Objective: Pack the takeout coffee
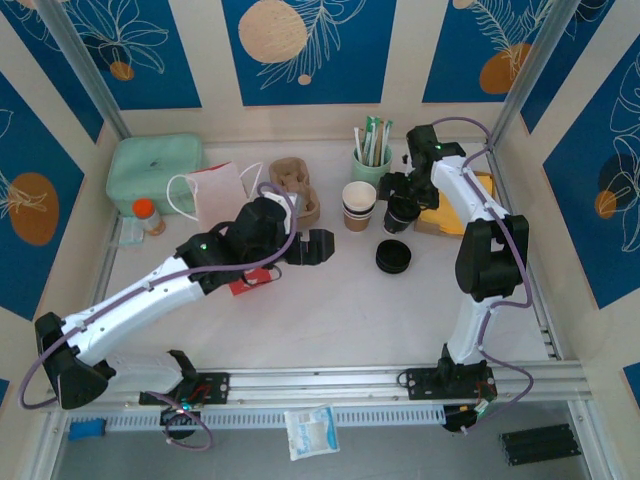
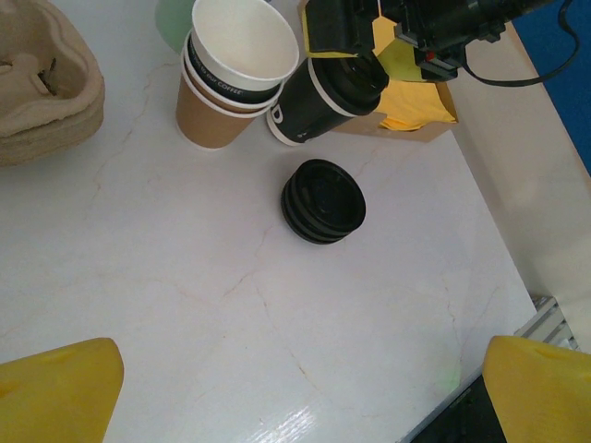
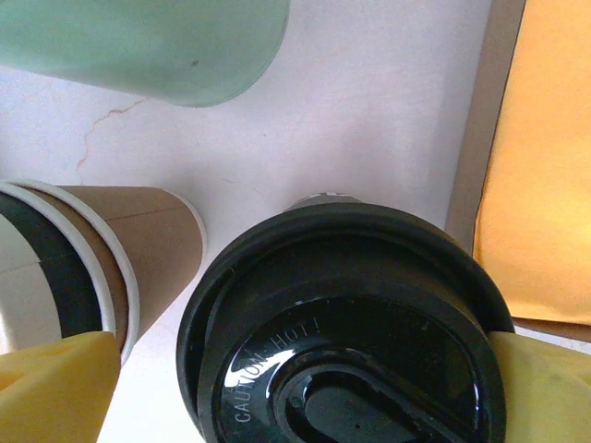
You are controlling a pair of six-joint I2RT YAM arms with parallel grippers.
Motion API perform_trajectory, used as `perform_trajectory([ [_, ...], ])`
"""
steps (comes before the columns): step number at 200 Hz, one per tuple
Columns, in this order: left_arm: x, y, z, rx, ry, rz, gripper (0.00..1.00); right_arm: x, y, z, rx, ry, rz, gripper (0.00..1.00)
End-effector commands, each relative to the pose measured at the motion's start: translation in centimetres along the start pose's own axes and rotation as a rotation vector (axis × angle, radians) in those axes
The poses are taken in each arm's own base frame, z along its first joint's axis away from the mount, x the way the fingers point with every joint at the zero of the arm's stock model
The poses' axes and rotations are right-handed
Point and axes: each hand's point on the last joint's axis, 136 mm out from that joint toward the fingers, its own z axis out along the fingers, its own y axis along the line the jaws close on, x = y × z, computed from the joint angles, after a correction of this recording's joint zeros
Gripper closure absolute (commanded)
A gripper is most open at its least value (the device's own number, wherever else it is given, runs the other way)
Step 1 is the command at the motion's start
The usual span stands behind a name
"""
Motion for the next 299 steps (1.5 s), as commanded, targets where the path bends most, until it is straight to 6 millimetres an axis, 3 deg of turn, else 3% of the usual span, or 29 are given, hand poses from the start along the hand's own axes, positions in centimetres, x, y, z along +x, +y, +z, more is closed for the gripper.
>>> perform_trajectory([
  [1, -1.3, -1.1, -0.5, 0.037, -0.02, -0.008, 0.0, -0.2, 0.6, -2.5, 0.0, -0.032, -0.007, 0.01],
  [50, -1.2, -1.1, -0.4, 0.037, -0.014, -0.007, 0.01, -0.7, 1.1, -3.9, -0.006, -0.062, -0.016, 0.01],
  [117, -1.3, -1.2, -0.4, 0.037, -0.012, -0.003, 0.01, -0.4, 0.3, -2.1, 0.007, -0.026, -0.007, 0.01],
  [142, -1.3, -1.2, -0.3, 0.035, -0.01, -0.002, 0.01, -0.6, 0.4, -2.6, -0.014, -0.039, -0.001, 0.01],
  [226, -2.4, -1.6, -1.1, 0.015, -0.022, 0.053, 0.01, -1.6, 1.0, -8.9, -0.097, -0.179, 0.012, 0.01],
  [273, -3.8, -2.0, -2.8, -0.011, -0.045, 0.115, 0.01, -1.0, 0.8, -12.4, -0.109, -0.276, 0.037, 0.01],
  [299, -4.6, -2.2, -3.8, -0.025, -0.057, 0.15, 0.01, 0.1, 2.1, -14.4, -0.189, -0.307, 0.03, 0.01],
])
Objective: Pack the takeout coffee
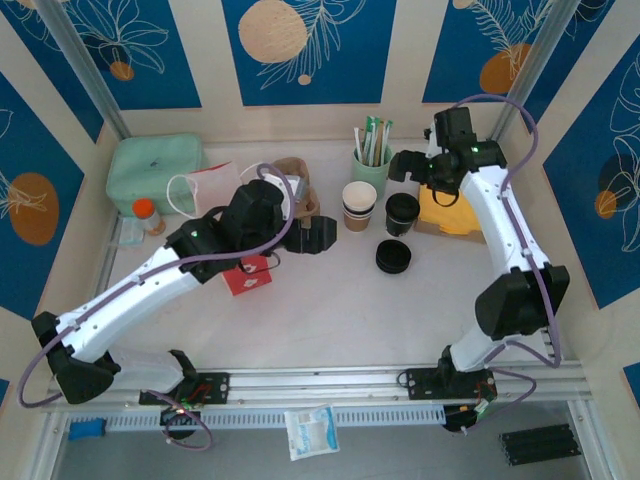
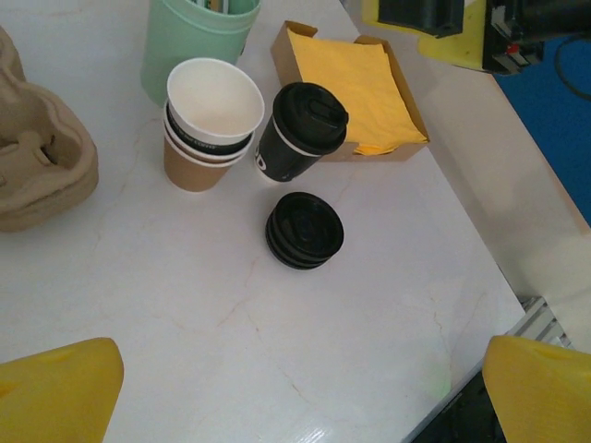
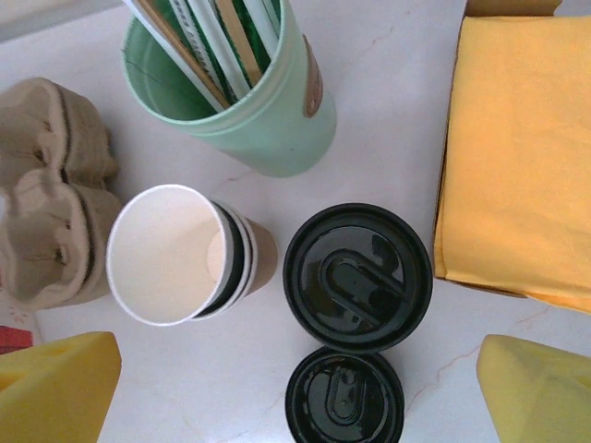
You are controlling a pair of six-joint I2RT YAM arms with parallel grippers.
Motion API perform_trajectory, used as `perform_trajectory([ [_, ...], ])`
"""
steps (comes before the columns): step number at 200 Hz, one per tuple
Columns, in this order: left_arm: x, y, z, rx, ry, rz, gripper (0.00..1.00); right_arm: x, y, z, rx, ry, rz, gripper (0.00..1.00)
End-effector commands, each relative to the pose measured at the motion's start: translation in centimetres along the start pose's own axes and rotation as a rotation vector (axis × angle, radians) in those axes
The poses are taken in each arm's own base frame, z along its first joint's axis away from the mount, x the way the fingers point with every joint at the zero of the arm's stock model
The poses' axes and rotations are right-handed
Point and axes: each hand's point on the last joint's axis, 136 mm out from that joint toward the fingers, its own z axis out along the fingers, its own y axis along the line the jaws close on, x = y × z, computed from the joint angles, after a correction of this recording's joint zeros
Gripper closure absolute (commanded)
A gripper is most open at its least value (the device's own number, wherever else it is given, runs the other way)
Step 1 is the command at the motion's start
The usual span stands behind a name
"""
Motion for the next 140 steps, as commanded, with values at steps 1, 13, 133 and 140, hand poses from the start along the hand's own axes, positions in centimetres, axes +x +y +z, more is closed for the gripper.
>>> perform_trajectory([
  [1, -1.2, 0.4, -1.2, -0.042, -0.014, 0.058, 0.01, 0.7, 1.3, -1.8, -0.08, -0.018, 0.025, 0.01],
  [13, -1.6, 0.4, -1.7, -0.048, -0.018, 0.075, 0.01, 1.3, 2.2, -2.5, -0.133, -0.022, 0.029, 0.01],
  [133, -2.8, 2.9, -6.5, -0.206, -0.06, 0.175, 0.01, 12.3, 14.9, 1.4, -0.484, 0.145, 0.069, 0.2],
  [140, -2.9, 3.1, -6.7, -0.213, -0.064, 0.176, 0.01, 12.5, 15.2, 2.2, -0.459, 0.152, 0.077, 0.21],
])
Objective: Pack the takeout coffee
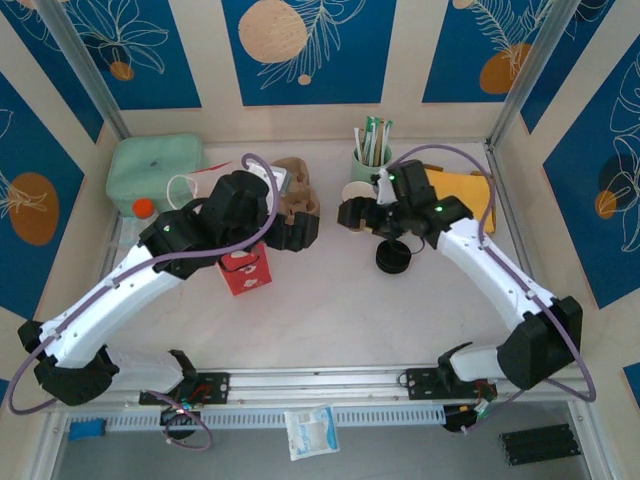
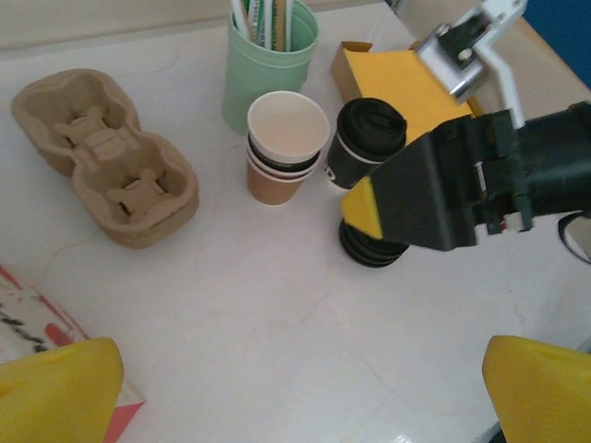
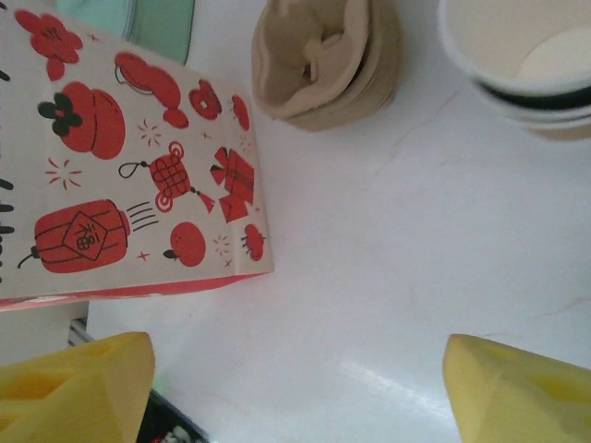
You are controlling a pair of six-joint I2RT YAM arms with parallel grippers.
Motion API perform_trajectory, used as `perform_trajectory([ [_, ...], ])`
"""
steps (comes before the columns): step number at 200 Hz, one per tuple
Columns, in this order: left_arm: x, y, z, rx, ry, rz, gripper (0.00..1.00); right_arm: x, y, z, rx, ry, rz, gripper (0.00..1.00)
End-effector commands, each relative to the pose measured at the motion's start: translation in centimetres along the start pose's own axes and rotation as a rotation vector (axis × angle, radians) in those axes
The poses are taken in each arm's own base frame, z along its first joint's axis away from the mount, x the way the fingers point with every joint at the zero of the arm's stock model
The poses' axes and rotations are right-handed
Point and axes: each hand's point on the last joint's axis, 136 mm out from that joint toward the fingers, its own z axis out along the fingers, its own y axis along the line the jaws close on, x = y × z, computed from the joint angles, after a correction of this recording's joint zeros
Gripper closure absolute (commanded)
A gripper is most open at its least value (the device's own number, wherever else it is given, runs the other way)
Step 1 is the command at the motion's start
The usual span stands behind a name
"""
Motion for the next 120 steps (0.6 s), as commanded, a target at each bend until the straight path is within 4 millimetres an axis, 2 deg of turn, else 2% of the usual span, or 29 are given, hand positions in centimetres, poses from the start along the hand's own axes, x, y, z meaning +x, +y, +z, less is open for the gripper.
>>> perform_trajectory([
  [1, -0.8, 1.7, -2.1, -0.063, -0.04, 0.024, 0.01, -0.7, 1.1, 2.8, -0.006, -0.029, 0.066, 0.21],
  [17, -0.8, 2.1, -2.2, -0.071, -0.043, 0.025, 0.01, -0.7, 0.9, 5.2, 0.033, -0.02, 0.095, 0.28],
  [38, -0.8, 2.3, -2.4, -0.071, -0.054, 0.024, 0.01, -0.6, 0.5, 8.2, 0.075, 0.004, 0.143, 0.42],
  [68, -1.0, 2.6, -2.5, -0.057, -0.073, 0.014, 0.01, -0.9, -0.5, 11.1, 0.136, 0.018, 0.199, 0.56],
  [120, -1.2, 2.5, -2.1, -0.026, -0.082, 0.005, 0.01, -2.2, -0.8, 13.7, 0.176, 0.021, 0.209, 0.58],
])
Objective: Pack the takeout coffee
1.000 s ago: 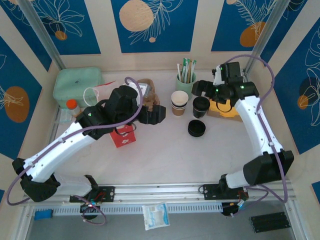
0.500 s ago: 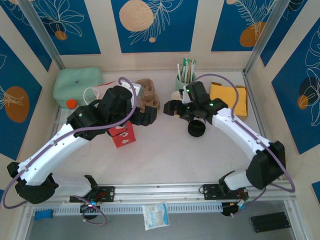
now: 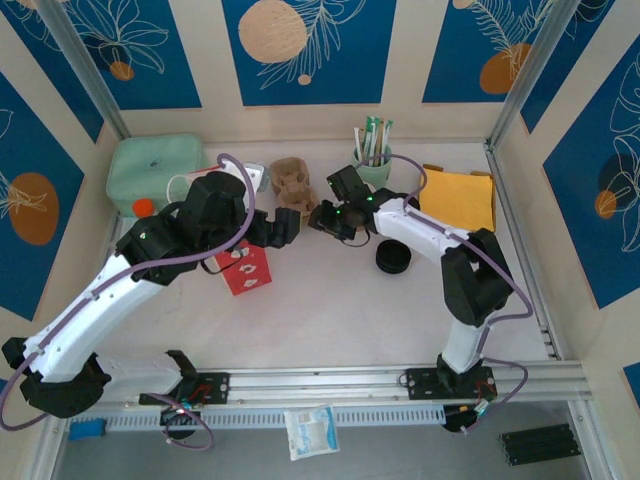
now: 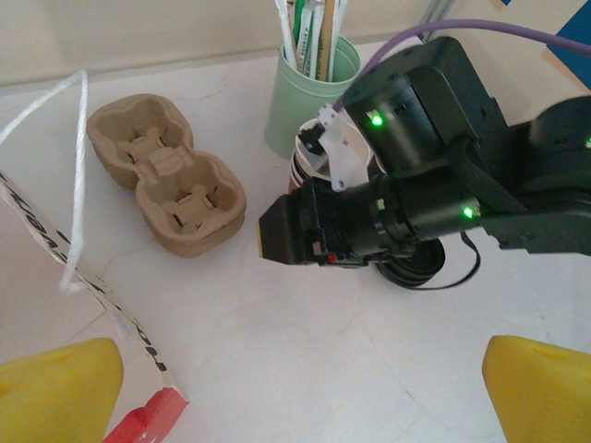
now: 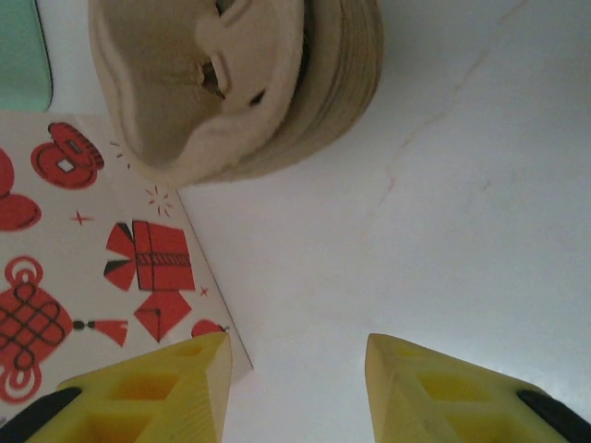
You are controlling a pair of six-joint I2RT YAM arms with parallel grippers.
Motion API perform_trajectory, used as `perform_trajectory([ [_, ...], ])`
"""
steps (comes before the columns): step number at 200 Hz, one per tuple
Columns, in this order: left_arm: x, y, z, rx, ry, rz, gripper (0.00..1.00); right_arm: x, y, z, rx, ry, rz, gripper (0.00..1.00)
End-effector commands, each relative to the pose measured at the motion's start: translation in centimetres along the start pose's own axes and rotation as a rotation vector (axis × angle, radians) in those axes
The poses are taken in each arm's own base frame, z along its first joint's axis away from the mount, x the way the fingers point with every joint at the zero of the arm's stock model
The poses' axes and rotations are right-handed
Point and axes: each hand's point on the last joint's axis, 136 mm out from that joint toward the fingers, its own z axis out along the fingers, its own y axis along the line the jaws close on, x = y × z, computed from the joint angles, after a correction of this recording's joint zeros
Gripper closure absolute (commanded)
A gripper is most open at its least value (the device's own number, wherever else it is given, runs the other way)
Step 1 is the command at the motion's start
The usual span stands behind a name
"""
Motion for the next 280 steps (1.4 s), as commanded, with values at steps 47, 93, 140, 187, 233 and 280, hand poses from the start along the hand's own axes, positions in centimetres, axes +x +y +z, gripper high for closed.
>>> perform_trajectory([
  [47, -0.9, -0.5, 0.5, 0.062, -0.013, 0.012, 0.0, -2.6, 1.8, 1.7, 0.017, -0.022, 0.02, 0.6],
  [93, -1.4, -0.8, 1.0, 0.087, -0.006, 0.006, 0.01, -3.0, 1.3, 2.5, 0.035, -0.017, 0.044, 0.61],
  [140, -1.5, -0.6, 1.4, 0.099, 0.001, -0.002, 0.0, -3.4, 0.9, 2.9, 0.042, -0.015, 0.055, 0.62],
  [187, -1.4, -0.7, 1.6, 0.111, 0.006, -0.01, 0.01, -4.2, 1.0, 3.0, 0.034, -0.018, 0.053, 0.67],
  [233, -1.2, -0.7, 1.8, 0.116, 0.01, -0.014, 0.01, -4.9, 1.4, 3.3, 0.024, -0.015, 0.053, 0.68],
  [280, -1.1, -0.5, 2.0, 0.113, 0.012, -0.018, 0.01, -5.1, 1.4, 4.0, 0.023, 0.0, 0.061, 0.69],
])
